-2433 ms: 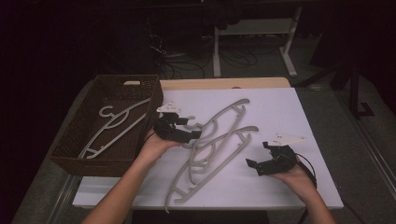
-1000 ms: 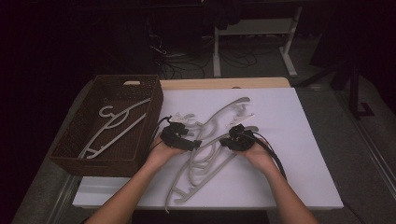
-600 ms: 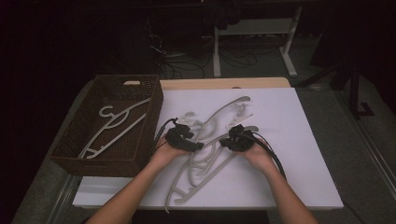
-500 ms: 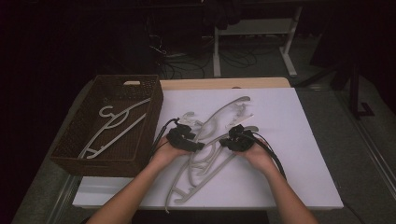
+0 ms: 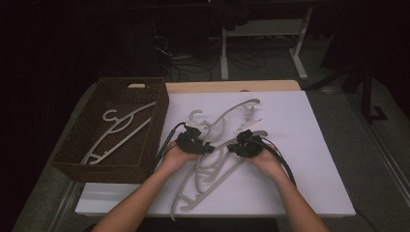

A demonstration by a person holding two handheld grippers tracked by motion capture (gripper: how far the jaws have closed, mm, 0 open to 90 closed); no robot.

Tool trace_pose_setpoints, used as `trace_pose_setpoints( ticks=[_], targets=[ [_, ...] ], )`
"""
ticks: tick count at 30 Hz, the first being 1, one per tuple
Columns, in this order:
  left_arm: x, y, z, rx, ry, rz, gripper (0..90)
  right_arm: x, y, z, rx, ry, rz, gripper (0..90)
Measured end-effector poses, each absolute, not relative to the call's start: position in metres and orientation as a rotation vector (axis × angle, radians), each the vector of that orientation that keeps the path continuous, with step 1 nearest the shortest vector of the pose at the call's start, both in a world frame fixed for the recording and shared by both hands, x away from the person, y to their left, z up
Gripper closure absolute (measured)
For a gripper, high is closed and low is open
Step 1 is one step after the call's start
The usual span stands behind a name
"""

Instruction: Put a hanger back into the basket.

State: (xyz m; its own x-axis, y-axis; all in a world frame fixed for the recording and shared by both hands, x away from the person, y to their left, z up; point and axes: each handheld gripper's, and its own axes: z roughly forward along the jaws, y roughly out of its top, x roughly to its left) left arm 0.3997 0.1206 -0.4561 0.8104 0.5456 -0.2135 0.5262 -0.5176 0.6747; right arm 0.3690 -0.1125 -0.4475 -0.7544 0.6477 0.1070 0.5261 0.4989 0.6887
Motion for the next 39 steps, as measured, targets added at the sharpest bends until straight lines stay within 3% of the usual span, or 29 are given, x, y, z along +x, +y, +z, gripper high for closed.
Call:
trace_pose_setpoints(
  ticks=[12,17,32,39],
  targets=[
    [0.405,0.134,-0.445,2.073,0.869,-0.044,76.8,0.367,-0.112,-0.452,1.000,2.584,1.058,89.0],
    [0.402,0.133,-0.438,2.065,0.867,-0.023,77.4,0.364,-0.112,-0.447,0.982,2.568,1.104,86.2],
    [0.392,0.133,-0.409,2.038,0.810,0.041,79.5,0.335,-0.143,-0.423,1.010,2.515,1.296,54.9],
    [0.389,0.137,-0.391,2.036,0.805,0.074,79.5,0.322,-0.159,-0.428,1.049,2.477,1.273,38.6]
  ],
)
